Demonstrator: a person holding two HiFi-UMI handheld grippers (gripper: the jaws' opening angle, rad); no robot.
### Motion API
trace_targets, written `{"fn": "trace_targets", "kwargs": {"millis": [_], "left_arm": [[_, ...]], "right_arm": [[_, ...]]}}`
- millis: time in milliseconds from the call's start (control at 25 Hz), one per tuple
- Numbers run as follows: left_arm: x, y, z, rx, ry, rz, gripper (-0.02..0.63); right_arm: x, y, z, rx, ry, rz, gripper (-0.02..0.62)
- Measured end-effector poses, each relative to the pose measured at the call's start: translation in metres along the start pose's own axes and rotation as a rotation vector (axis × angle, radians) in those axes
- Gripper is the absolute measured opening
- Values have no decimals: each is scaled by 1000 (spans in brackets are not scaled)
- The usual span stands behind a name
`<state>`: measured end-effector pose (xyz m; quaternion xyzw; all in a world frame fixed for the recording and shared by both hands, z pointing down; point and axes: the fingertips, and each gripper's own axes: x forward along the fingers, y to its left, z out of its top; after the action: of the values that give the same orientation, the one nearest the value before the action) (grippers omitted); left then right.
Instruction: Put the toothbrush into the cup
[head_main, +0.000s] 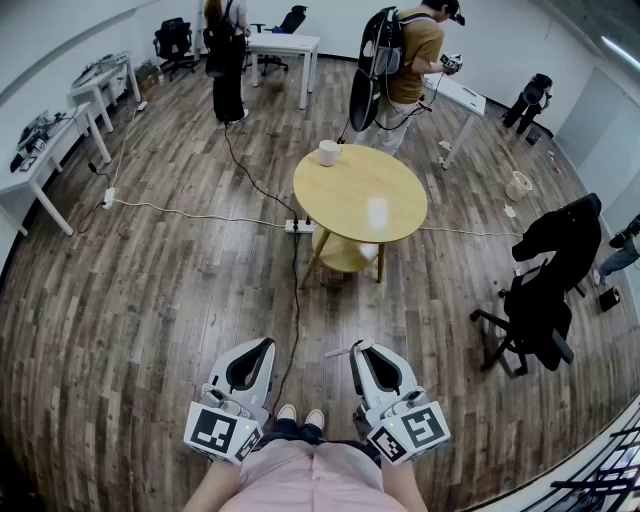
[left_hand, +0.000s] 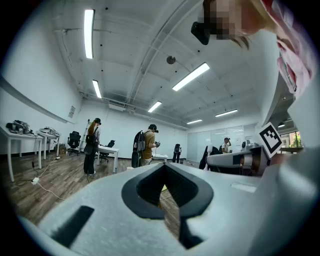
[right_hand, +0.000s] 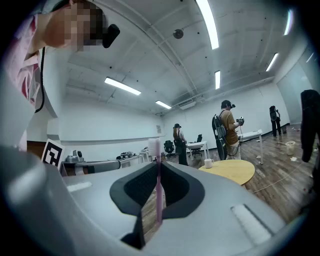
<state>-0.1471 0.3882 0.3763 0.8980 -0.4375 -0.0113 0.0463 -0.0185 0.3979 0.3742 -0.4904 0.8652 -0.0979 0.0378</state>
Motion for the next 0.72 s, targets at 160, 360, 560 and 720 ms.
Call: {"fn": "trace_targets", "kwargs": {"millis": [160, 360, 560, 720], "left_arm": [[1, 2, 0, -1, -1, -5, 0], [1, 4, 0, -4, -4, 1, 0], [7, 1, 0, 8, -1, 2, 0], [11, -2, 1, 13, -5, -8, 0]], "right_arm": [[3, 0, -2, 5, 0, -3, 28], [5, -1, -2, 6, 0, -2, 28], [3, -8, 0, 8, -4, -11, 28], [2, -11, 0, 10, -5, -20, 28]]}}
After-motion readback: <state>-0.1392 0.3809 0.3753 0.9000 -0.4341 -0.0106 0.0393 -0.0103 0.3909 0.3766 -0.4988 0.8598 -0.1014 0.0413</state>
